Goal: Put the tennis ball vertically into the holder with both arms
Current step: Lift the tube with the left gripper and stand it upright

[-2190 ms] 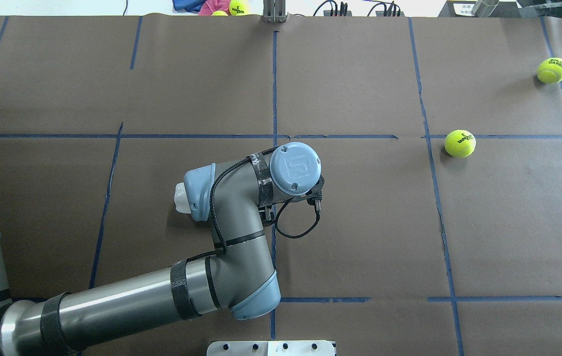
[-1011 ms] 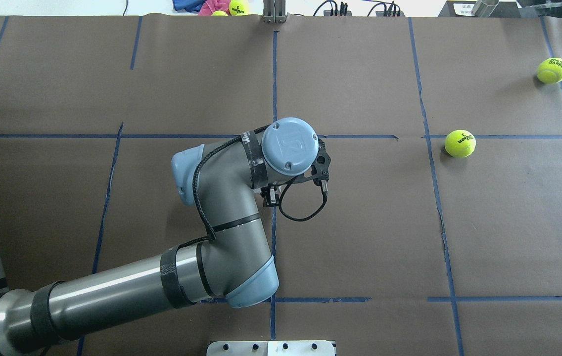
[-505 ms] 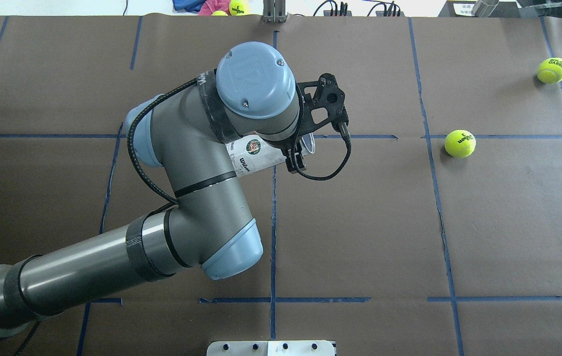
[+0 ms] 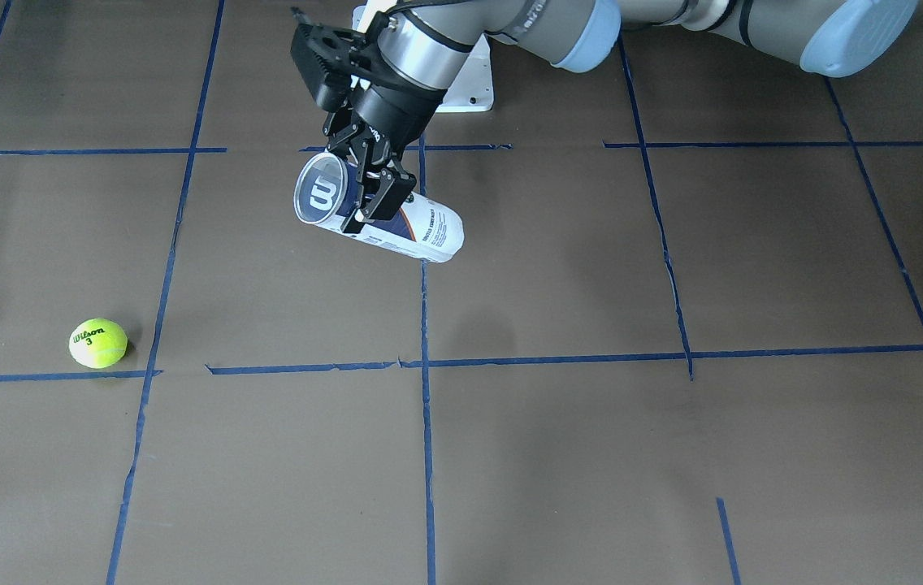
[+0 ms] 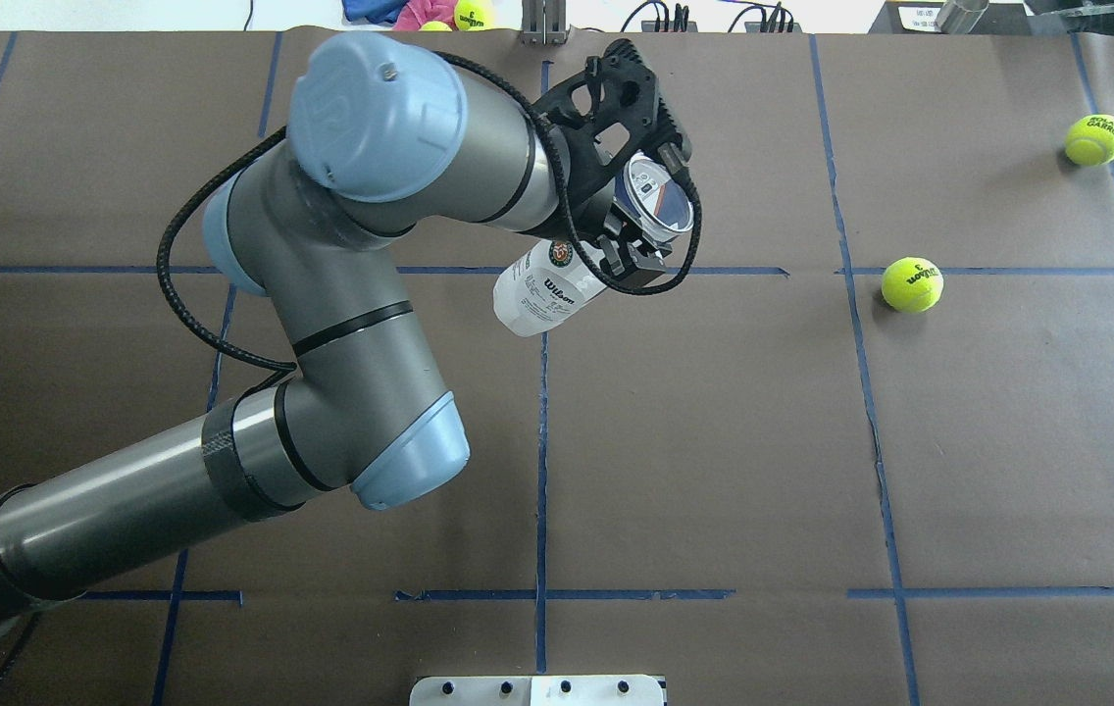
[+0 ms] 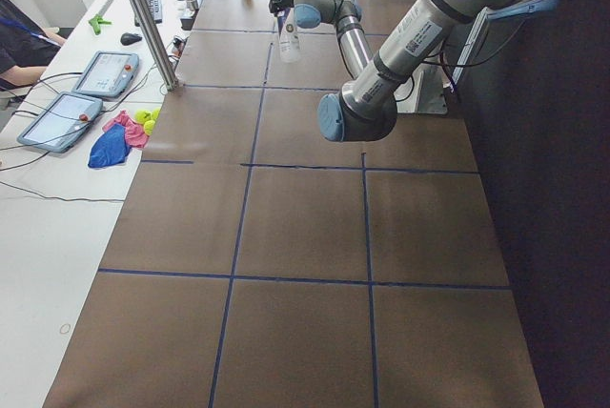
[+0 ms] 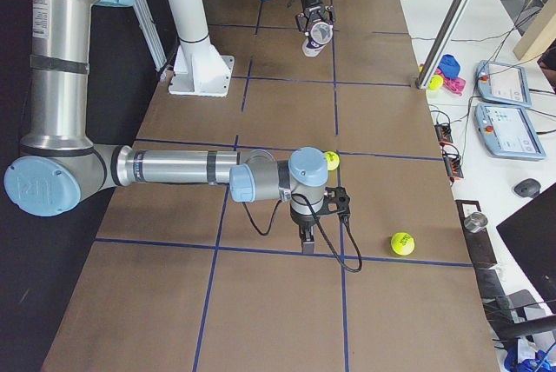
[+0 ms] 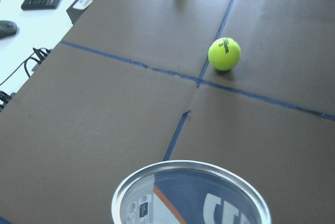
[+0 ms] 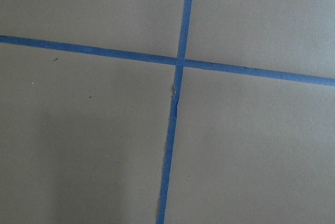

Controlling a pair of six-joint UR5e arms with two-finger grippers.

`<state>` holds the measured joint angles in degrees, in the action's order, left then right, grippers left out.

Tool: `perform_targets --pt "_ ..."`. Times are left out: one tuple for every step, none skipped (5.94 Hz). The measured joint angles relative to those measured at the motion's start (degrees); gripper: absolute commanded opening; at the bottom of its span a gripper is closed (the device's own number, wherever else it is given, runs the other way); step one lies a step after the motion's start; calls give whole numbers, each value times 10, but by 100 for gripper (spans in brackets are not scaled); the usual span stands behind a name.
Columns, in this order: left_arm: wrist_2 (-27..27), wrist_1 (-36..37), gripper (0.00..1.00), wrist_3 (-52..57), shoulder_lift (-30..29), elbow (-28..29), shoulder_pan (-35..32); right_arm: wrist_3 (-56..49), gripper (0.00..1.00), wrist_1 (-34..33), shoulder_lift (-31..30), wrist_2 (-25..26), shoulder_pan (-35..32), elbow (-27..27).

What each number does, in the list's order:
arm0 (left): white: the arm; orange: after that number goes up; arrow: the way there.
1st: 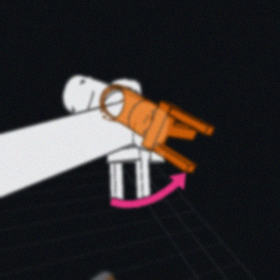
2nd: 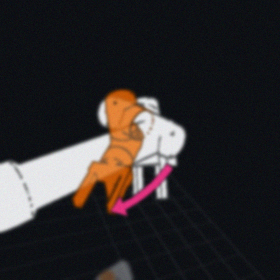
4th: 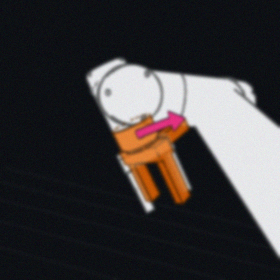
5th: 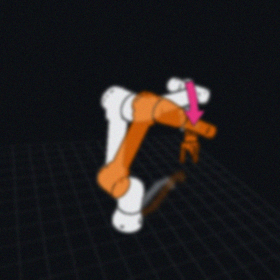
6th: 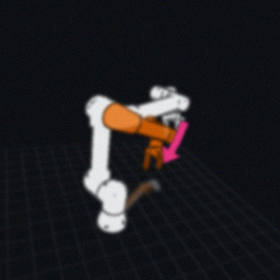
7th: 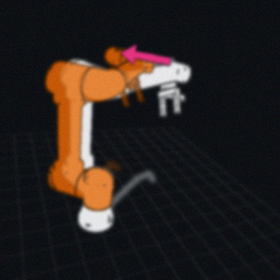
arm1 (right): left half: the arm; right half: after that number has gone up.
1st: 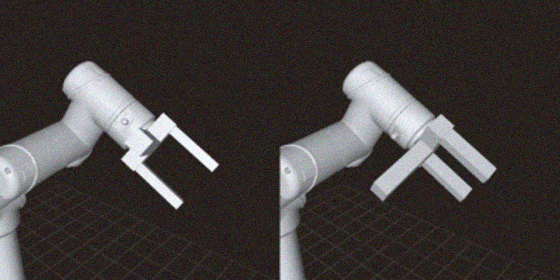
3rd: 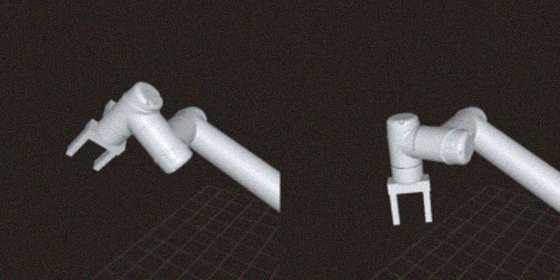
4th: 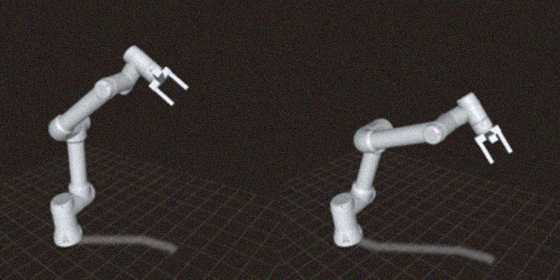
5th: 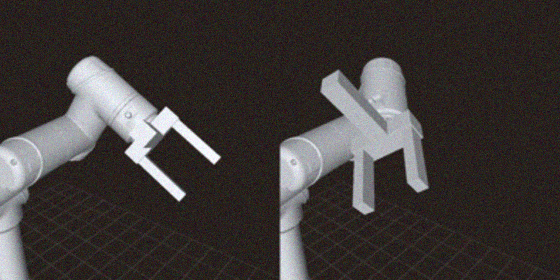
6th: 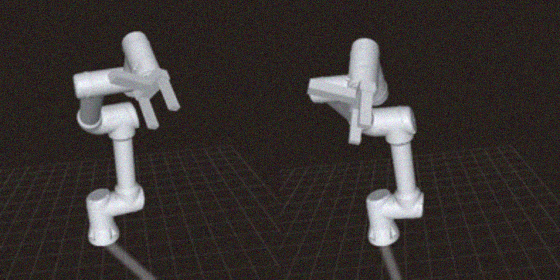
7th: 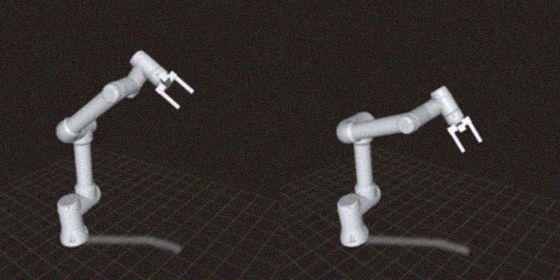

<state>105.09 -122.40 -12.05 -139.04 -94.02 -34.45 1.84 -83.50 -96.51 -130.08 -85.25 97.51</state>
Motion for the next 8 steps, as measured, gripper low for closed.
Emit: perform_targets --pt "0 -125 80 -26 48 2 -1 1 100 0 0 0 0 1" --pt "-2 -239 81 -48 88 10 -1 2 100 0 0 0 0 3" --pt "-14 -342 81 -71 109 36 0 2 100 1 0 0 0 4" --pt "-43 -449 81 -86 115 87 5 3 100 1 0 -1 0 4" --pt "-71 -532 81 -92 116 137 11 3 100 1 0 -1 0 5" --pt "-90 -583 81 -94 117 172 19 3 100 1 0 -1 0 5" --pt "-103 -616 81 -94 117 198 28 3 100 1 0 -1 0 6" --pt "-109 -629 81 -94 117 211 35 2 100 1 0 -8 0 6"
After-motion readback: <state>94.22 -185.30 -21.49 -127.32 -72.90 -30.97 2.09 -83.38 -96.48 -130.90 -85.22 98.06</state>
